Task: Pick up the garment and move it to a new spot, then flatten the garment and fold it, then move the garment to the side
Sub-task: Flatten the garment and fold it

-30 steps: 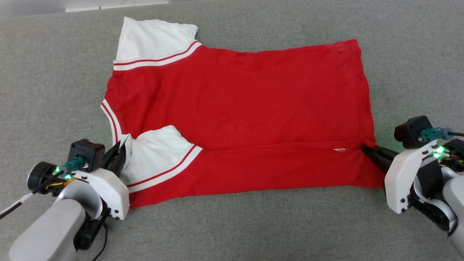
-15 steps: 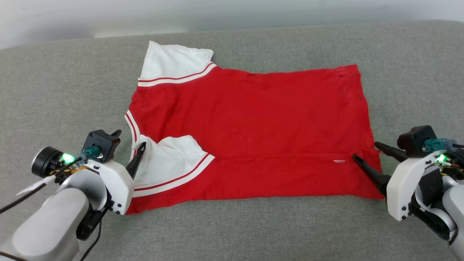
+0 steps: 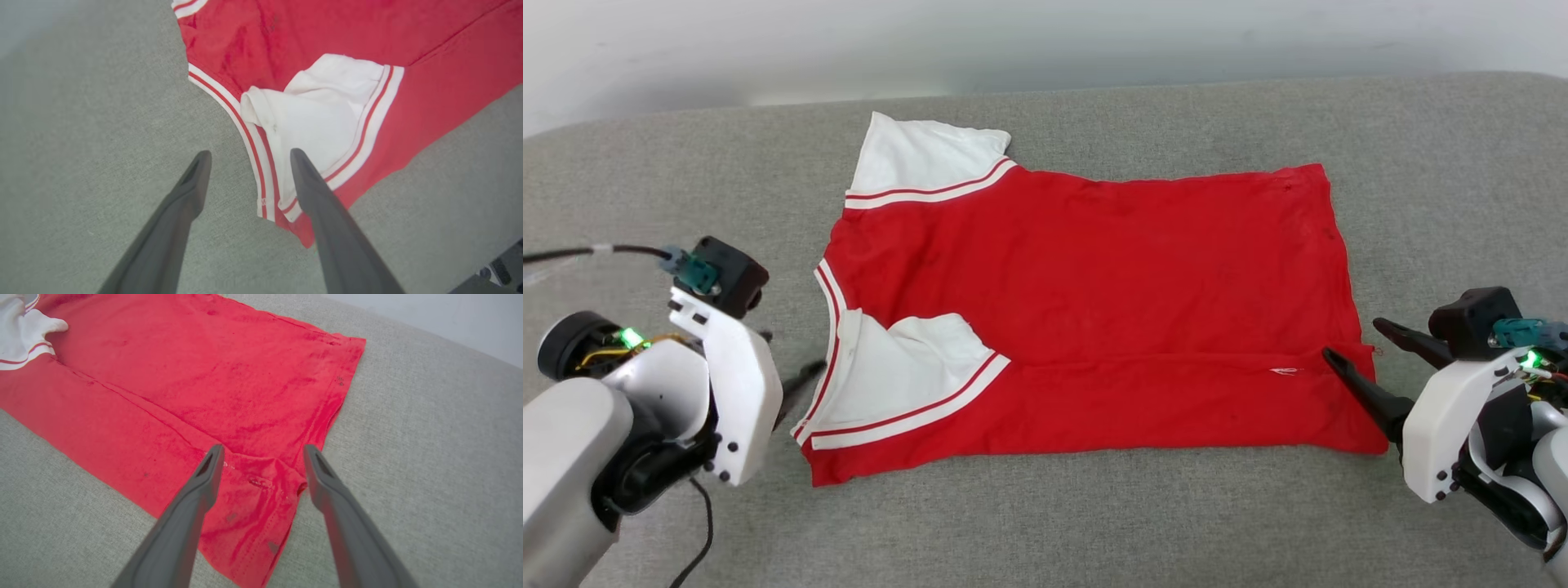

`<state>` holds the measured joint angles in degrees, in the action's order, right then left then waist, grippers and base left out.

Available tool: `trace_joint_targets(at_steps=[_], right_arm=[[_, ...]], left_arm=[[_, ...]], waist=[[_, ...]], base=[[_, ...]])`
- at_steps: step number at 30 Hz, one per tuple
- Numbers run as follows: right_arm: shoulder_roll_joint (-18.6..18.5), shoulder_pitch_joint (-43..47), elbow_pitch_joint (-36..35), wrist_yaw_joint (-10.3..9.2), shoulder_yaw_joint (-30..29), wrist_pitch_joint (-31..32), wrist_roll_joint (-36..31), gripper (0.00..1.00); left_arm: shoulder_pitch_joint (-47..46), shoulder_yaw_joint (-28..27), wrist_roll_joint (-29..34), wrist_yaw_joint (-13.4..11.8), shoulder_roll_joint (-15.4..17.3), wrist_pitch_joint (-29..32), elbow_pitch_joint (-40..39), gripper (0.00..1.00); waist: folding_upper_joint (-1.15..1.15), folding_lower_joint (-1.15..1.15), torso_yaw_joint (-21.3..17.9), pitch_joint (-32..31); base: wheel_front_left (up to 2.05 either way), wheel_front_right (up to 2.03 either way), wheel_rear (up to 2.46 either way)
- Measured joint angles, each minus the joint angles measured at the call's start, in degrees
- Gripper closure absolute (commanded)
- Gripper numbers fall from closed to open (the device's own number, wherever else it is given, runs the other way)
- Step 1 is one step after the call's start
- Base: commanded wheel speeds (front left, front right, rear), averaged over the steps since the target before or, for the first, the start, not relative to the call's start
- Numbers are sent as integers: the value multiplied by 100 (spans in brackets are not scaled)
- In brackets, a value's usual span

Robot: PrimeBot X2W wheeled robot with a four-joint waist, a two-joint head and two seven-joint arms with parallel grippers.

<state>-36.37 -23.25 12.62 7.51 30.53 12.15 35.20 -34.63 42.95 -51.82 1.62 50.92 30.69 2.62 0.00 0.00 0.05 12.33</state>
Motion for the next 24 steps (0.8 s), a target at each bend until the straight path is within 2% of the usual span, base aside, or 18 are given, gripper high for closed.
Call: trace_joint_targets(at_steps=[3,6,14,19,20,21,24], right_arm=[[11,1,-56,0,-19,57,-18,0],[48,-9,-105,0,9,136,-25,0],[113,-225,-79,0,158,258,3,0],[125,-305,-3,0,223,255,33,0],[114,-338,9,0,240,260,66,0],[88,-384,7,0,250,290,63,0],[-80,-537,-32,0,255,359,56,0]], left_arm=[[-21,98,-437,-14,144,818,-132,0],[-19,181,-690,-68,186,1317,-119,0],[104,510,-734,-111,-147,1594,470,0],[63,648,-610,76,-281,1550,834,0],[34,662,-568,104,-300,1519,878,58],[25,664,-547,129,-328,1471,929,100],[2,745,-446,219,-383,1426,1035,100]], waist=[[0,0,-26,30],[0,0,-74,88],[0,0,-239,324],[0,-1,-312,401],[0,-1,-314,396],[0,-1,-313,385],[0,-1,-291,318]], base=[[0,0,0],[0,0,0],[0,0,0],[0,0,0],[0,0,0],[0,0,0],[0,0,0]])
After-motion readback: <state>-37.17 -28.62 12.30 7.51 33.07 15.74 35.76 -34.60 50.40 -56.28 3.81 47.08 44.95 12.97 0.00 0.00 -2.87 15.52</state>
